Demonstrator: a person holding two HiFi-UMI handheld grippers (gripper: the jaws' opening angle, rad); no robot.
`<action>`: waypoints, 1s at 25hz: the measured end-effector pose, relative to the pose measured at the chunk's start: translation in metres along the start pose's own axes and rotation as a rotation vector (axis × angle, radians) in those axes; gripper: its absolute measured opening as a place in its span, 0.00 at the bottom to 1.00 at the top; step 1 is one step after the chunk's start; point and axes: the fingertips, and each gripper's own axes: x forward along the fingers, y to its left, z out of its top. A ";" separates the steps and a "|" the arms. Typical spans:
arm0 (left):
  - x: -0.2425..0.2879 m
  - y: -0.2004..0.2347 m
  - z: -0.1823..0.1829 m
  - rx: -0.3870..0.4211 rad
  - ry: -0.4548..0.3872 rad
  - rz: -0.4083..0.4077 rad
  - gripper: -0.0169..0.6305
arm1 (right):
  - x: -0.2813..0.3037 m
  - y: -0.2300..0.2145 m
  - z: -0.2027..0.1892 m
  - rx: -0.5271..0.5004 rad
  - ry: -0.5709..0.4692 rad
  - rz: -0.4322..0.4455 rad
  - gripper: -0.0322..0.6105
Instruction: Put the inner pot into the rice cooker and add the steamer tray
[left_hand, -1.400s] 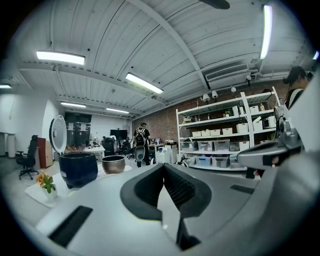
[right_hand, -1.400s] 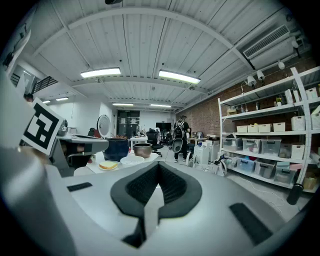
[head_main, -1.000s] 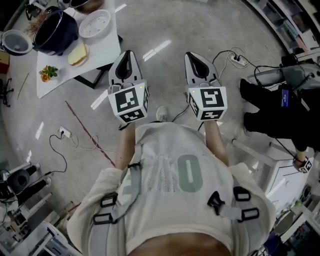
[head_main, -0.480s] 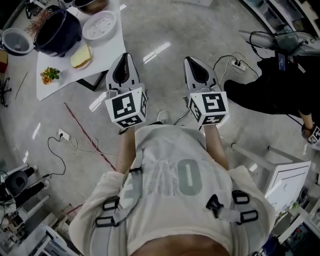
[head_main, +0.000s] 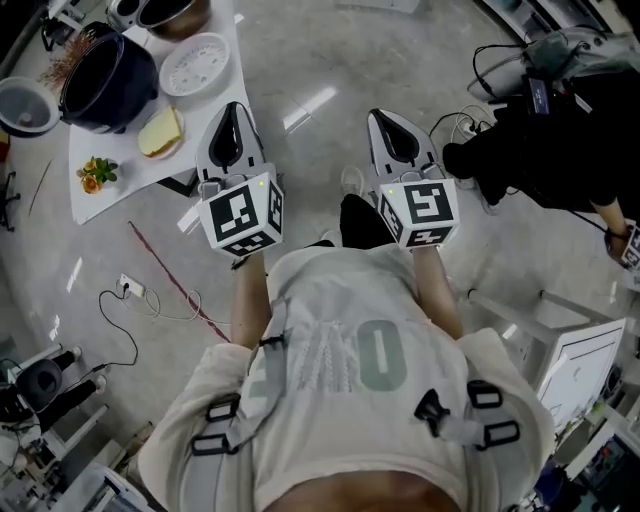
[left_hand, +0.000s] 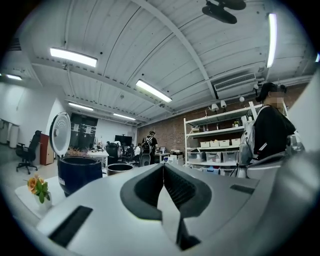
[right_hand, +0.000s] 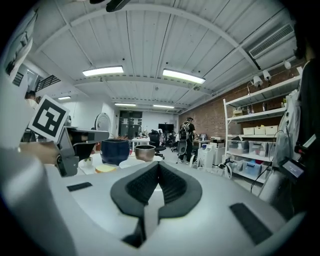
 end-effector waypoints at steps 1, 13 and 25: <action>0.007 -0.001 0.001 0.001 -0.005 -0.002 0.06 | 0.006 -0.005 0.001 -0.001 -0.007 -0.001 0.06; 0.147 0.003 -0.015 -0.005 -0.036 0.040 0.06 | 0.132 -0.088 0.016 -0.062 -0.079 0.021 0.06; 0.391 0.036 0.014 0.010 -0.037 0.199 0.06 | 0.366 -0.222 0.088 -0.079 -0.092 0.134 0.06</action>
